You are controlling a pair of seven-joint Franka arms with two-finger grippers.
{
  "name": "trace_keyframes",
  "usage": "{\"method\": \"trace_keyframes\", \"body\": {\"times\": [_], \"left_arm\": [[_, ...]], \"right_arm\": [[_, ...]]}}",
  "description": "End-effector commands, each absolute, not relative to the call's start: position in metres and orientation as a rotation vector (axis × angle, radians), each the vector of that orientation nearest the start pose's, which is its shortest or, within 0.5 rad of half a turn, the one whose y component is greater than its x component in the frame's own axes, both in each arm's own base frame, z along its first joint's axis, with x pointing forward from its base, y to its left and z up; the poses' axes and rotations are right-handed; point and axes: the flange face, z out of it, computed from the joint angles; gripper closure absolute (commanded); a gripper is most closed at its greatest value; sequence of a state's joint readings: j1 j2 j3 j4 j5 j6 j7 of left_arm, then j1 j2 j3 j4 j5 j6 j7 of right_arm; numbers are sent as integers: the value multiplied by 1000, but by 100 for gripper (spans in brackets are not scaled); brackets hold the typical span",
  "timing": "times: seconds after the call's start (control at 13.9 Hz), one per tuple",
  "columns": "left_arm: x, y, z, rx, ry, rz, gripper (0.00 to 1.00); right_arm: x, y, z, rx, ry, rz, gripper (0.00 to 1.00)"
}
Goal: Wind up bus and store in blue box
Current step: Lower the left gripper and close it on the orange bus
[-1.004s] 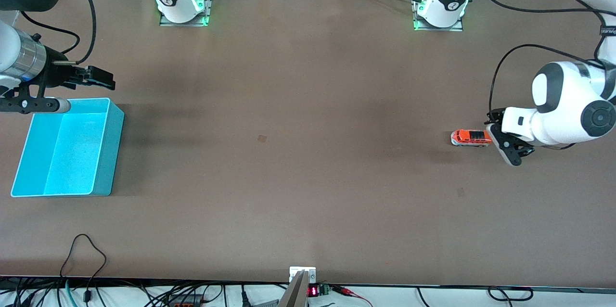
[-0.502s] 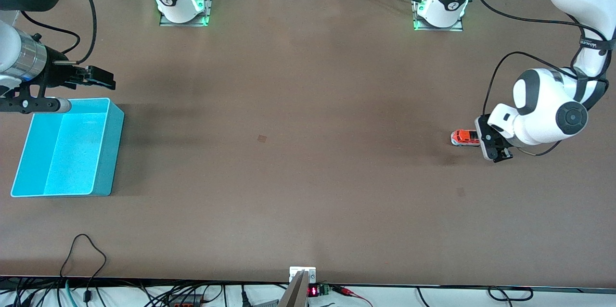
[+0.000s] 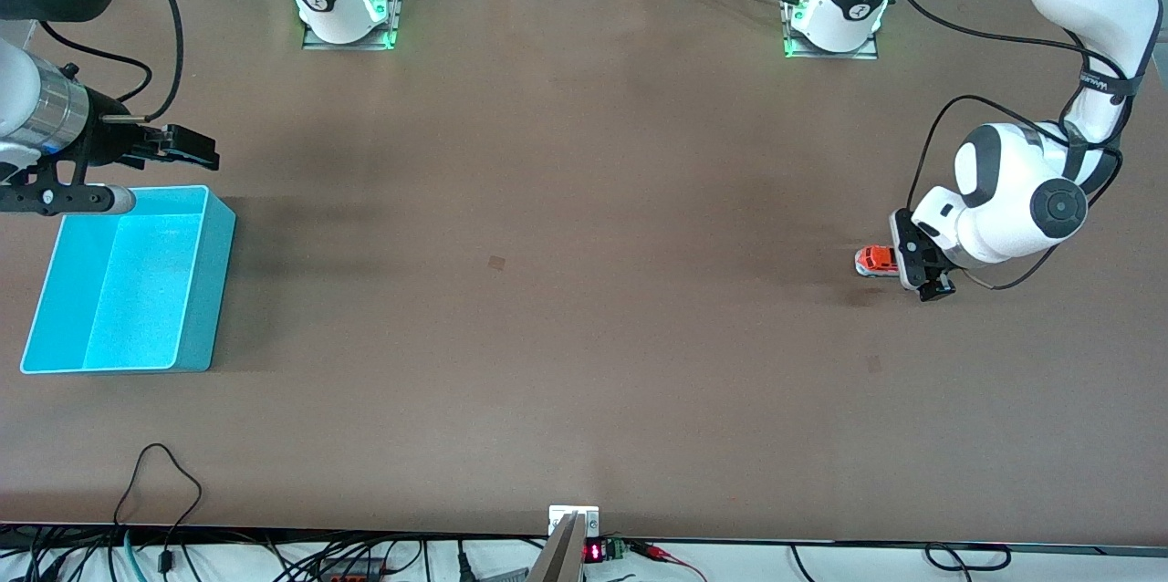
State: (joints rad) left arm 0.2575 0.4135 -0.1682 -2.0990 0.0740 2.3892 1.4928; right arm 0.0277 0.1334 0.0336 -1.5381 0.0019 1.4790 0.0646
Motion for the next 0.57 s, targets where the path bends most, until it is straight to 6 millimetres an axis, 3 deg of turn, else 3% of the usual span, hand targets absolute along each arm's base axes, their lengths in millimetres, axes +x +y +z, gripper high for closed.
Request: {"method": "trace_keyframes", "body": {"times": [0.0,0.22,0.43,0.5], "left_arm": [[555,55,214,-2380,2184,99,0],[540,57,200,-2380,2173,77,0],[542,56,207,-2356,2175,66,0],[545,57,208,-2336,2192,60,6]], "right_arm": [[576,34,560,-3129,-10,315,0],[576,34,560,-3128,-10,325,0],[574,33,560,-3128,-5,332,0],[574,34,560,-3127,-5,332,0]]}}
